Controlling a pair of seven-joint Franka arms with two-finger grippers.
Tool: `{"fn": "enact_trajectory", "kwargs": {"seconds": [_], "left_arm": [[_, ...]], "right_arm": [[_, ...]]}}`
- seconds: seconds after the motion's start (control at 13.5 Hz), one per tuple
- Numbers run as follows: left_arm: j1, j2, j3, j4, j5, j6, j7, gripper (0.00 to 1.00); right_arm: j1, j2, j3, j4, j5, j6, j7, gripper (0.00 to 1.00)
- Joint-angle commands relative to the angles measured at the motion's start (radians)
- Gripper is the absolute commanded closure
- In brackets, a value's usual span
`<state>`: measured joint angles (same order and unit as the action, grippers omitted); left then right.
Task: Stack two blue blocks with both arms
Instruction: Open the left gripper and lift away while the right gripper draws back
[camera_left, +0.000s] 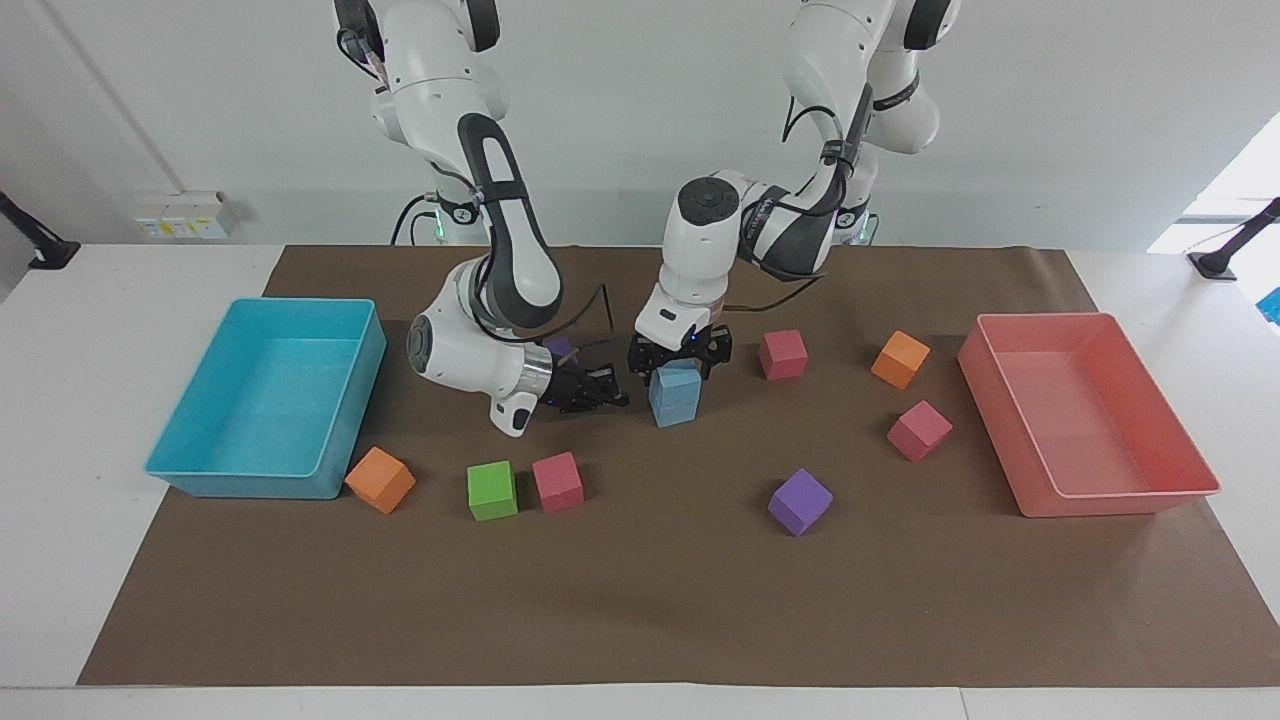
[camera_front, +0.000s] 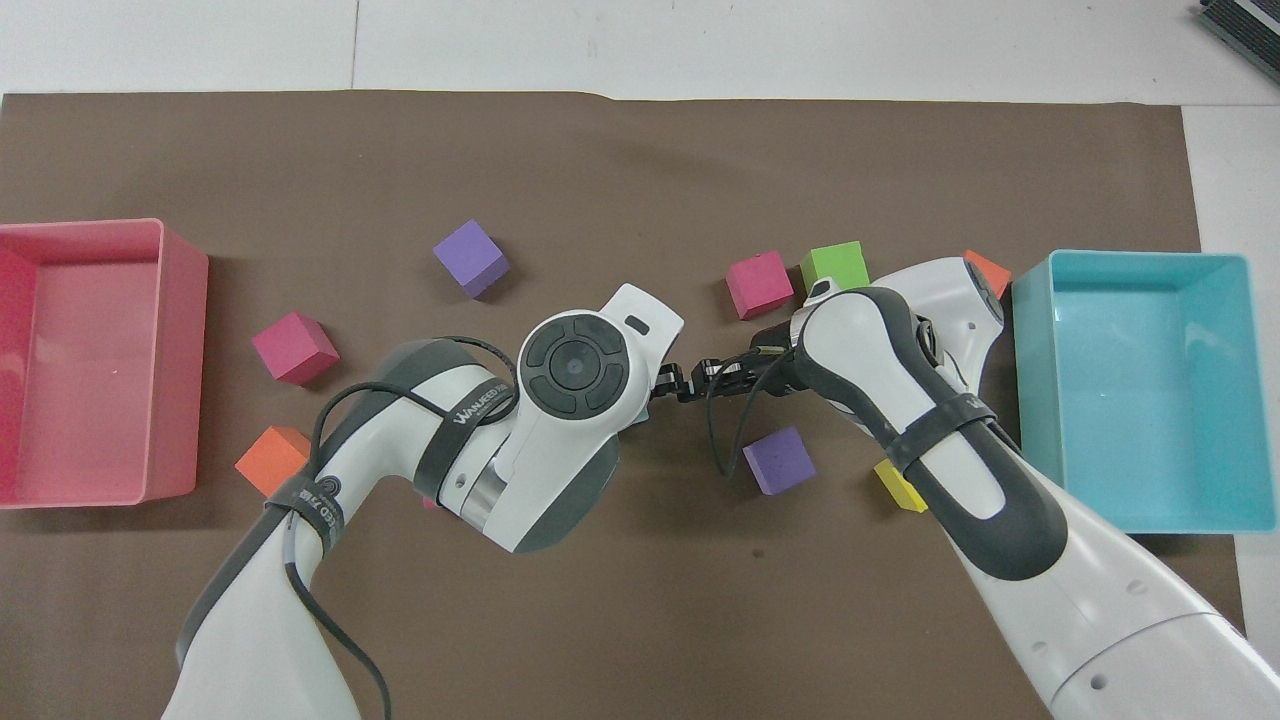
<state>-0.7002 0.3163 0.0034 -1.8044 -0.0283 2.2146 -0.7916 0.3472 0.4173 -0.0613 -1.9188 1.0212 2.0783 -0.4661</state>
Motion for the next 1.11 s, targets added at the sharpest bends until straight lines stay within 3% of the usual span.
{"fn": "enact_trajectory", "kwargs": {"seconds": [0.0, 0.3, 0.52, 0.89, 1.04], "left_arm": [[-0.019, -0.032, 0.015, -0.004, -0.004, 0.008, 0.000, 0.00], [-0.009, -0.101, 0.017, -0.006, -0.004, -0.016, 0.026, 0.00], [0.039, -0.152, 0.018, -0.023, -0.004, -0.137, 0.149, 0.00], [0.212, -0.330, 0.017, -0.214, -0.004, -0.132, 0.408, 0.00], [0.289, -0.368, 0.017, -0.254, -0.004, -0.138, 0.507, 0.00]], "right_arm": [[-0.016, -0.014, 0.003, -0.011, 0.034, -0.024, -0.009, 1.00], [-0.024, -0.012, 0.003, -0.008, 0.034, -0.024, -0.011, 1.00], [-0.025, -0.012, 0.003, -0.006, 0.034, -0.032, -0.011, 1.00], [-0.039, -0.017, 0.003, 0.006, 0.034, -0.061, -0.011, 1.00], [-0.036, -0.024, -0.003, 0.011, 0.019, -0.055, -0.005, 1.00]]}}
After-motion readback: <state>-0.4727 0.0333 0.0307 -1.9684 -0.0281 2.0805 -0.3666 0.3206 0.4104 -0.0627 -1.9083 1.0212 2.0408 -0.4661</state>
